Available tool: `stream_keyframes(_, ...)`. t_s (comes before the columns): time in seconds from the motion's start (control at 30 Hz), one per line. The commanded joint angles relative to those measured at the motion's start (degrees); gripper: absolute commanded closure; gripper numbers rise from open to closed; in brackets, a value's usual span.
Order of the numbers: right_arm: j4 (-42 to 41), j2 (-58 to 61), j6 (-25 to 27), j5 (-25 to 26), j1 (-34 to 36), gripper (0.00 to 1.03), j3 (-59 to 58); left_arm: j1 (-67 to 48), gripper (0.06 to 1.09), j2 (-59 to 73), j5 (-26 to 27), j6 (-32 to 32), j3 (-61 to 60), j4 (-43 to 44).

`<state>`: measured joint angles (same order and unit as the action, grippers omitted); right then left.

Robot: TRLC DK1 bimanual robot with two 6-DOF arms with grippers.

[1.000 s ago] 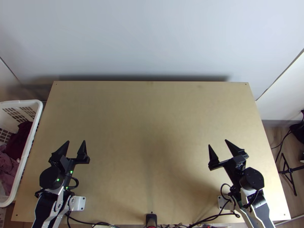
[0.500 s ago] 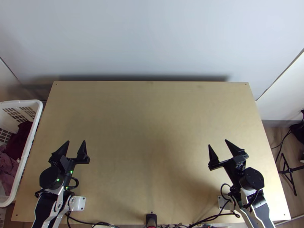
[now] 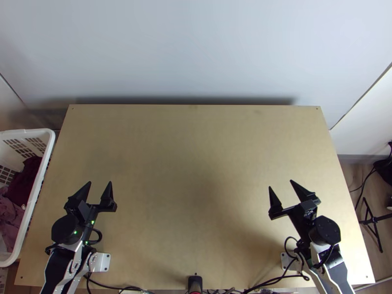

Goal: Fold the t-shirt

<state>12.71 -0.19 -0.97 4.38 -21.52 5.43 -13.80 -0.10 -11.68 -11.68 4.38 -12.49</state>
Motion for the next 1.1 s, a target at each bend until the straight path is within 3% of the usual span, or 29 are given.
stream_keyframes(0.0,-0.1,0.0,0.0,0.0,0.0,0.04,0.0,-0.5,0.11,0.0,0.0,-1.6,0.0,-0.3)
stream_keyframes(0.33,-0.1,0.0,-0.1,0.0,-0.5,0.04,0.1,-0.9,0.11,0.0,0.0,-2.1,0.0,-0.4)
stream_keyframes(0.53,-0.1,0.0,-4.7,0.0,-0.7,0.04,0.0,-1.1,0.11,0.0,-0.1,-3.1,0.1,-0.4)
stream_keyframes(1.07,0.1,0.0,-4.7,0.1,0.0,0.04,0.0,-0.7,0.11,0.0,-0.2,-3.0,0.0,-0.6)
